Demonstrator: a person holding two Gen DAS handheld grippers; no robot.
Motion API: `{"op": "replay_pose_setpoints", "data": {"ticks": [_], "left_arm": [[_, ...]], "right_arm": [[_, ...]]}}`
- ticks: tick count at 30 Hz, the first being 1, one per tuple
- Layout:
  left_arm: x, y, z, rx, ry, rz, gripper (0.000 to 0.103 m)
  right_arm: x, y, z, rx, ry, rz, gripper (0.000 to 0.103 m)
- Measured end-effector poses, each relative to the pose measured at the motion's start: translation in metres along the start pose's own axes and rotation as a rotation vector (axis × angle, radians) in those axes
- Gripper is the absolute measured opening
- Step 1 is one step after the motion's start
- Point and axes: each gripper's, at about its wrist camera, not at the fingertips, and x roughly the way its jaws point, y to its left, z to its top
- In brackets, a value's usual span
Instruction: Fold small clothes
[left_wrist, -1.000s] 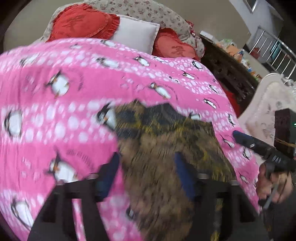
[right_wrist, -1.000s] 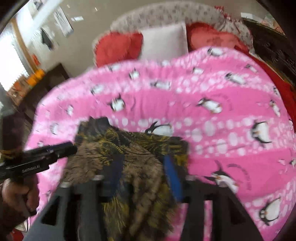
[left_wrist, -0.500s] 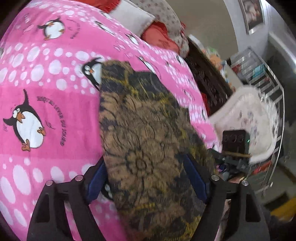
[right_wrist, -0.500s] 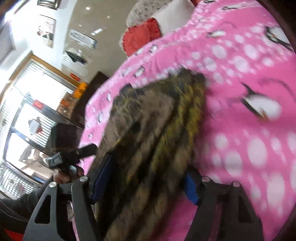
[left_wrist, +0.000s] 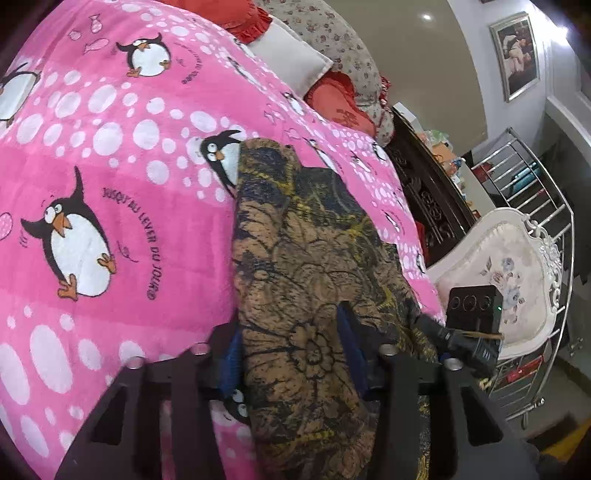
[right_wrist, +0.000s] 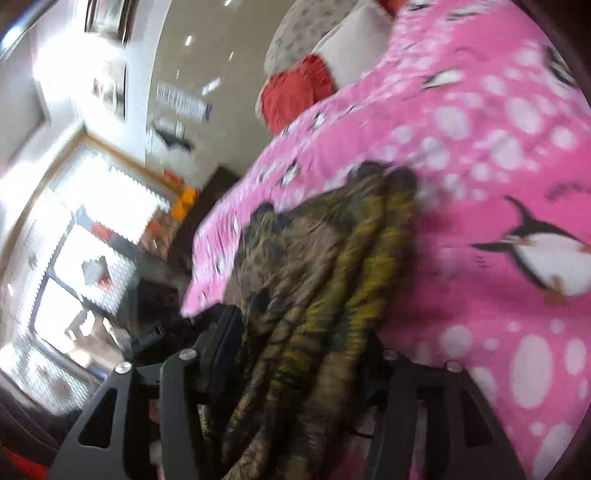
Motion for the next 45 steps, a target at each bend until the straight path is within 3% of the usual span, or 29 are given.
{"op": "replay_pose_setpoints", "data": {"ticks": [1,2,6,9,14,19,22,25,28,31,34,37,40,42,45], "left_arm": [[0.0,0.003,0.0,-0.014,-0.002,0.006,0.004],[0.001,0.006,0.0,-0.03,0.0,0.013,0.0],[-0.011,-0.007,-0.007,0.016,-0.051,0.075,0.0],[-0.028,-0.011,-0.005,0.011,-0.091,0.065,0.0],[-0.073,0.011,0.014,0.011,-0.137,0.06,0.0],[-0.128,0.059,0.04,-0.003,-0.182,0.147,0.0],[-0.138,0.071,0.047,0.017,-0.187,0.179,0.0],[-0.121,0.084,0.047,0.035,-0.141,0.198,0.0],[-0.103,0.096,0.045,0.004,-0.078,0.216,0.0],[-0.113,0.102,0.046,-0.036,-0.074,0.202,0.01],[-0.137,0.101,0.044,-0.03,-0.082,0.227,0.011],[-0.168,0.075,0.027,0.074,-0.152,0.291,0.011],[-0.181,0.036,-0.004,0.228,-0.168,0.282,0.011],[-0.183,0.013,-0.031,0.327,-0.169,0.281,0.011],[-0.171,0.005,-0.051,0.356,-0.114,0.311,0.011]], "right_arm": [[0.007,0.005,0.001,-0.031,0.029,-0.045,0.058],[0.011,0.005,0.002,-0.032,0.039,-0.068,0.052],[0.012,0.001,-0.002,0.013,0.029,-0.12,0.026],[0.013,0.017,-0.003,-0.007,0.029,-0.139,0.019],[0.03,0.039,0.004,0.042,0.013,-0.062,0.018],[0.097,0.074,0.01,0.026,0.071,0.03,0.018],[0.125,0.094,0.008,-0.004,0.086,0.072,0.018],[0.142,0.1,0.01,-0.049,0.078,0.05,0.018],[0.149,0.078,0.003,-0.024,0.102,-0.076,0.022],[0.135,0.077,0.0,0.033,0.076,-0.072,0.025],[0.112,0.093,-0.002,0.021,0.055,-0.122,0.031],[0.085,0.121,-0.004,-0.063,0.024,-0.203,0.031],[0.075,0.171,-0.018,-0.228,0.032,-0.273,0.031],[0.086,0.213,-0.039,-0.419,0.093,-0.305,0.031],[0.106,0.235,-0.073,-0.574,0.191,-0.392,0.027]]}}
